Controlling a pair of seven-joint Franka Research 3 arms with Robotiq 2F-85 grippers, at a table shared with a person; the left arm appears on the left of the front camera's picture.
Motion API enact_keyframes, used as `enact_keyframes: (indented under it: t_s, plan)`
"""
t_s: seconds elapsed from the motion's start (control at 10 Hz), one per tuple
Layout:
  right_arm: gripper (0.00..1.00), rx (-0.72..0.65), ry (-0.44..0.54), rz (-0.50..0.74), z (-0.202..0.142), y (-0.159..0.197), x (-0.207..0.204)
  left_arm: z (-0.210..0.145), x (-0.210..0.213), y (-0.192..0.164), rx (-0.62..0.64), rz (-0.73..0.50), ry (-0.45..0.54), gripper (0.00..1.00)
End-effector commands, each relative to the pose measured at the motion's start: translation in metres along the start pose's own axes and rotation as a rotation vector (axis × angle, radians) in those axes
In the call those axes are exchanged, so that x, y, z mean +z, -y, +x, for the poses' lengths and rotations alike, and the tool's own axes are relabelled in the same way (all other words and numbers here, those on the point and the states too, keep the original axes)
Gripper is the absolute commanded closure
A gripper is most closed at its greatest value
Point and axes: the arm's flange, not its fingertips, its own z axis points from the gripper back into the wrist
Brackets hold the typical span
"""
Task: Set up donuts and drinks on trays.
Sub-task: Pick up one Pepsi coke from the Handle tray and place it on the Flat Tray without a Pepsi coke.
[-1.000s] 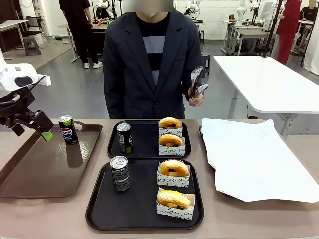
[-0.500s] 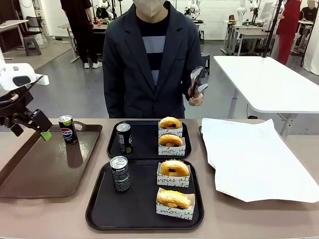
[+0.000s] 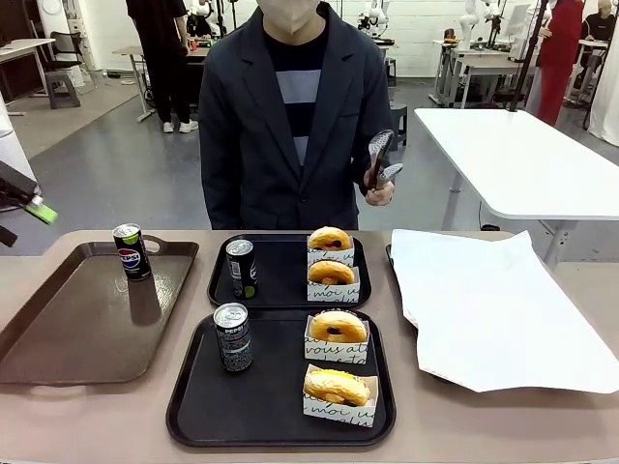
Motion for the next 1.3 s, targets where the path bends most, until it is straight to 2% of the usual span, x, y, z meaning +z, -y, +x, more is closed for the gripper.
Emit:
enact_keyframes:
  t_s: [0.0,0.3,0.6,0.9,1.0,1.1,1.2]
  plan:
    - [0.00,0.003,0.004,0.010,0.000,-0.001,0.000,0.022,0.000,-0.040,0.012,-0.216,-0.006,0.00]
    - [0.00,0.003,0.004,0.010,0.000,-0.001,0.000,0.028,-0.003,-0.109,0.007,-0.419,0.002,0.00]
    - [0.00,0.003,0.004,0.010,0.000,-0.001,0.000,0.013,-0.011,-0.159,0.086,-0.518,-0.022,0.00]
    - [0.00,0.003,0.004,0.010,0.000,-0.001,0.000,0.012,-0.016,-0.171,0.099,-0.539,-0.038,0.00]
    - [0.00,0.003,0.004,0.010,0.000,-0.001,0.000,0.012,-0.015,-0.166,0.082,-0.539,-0.047,0.00]
    - [0.00,0.003,0.004,0.010,0.000,-0.001,0.000,0.009,-0.018,-0.153,0.045,-0.483,-0.078,0.00]
    - [0.00,0.003,0.004,0.010,0.000,-0.001,0.000,0.007,-0.020,-0.172,0.110,-0.525,-0.055,0.00]
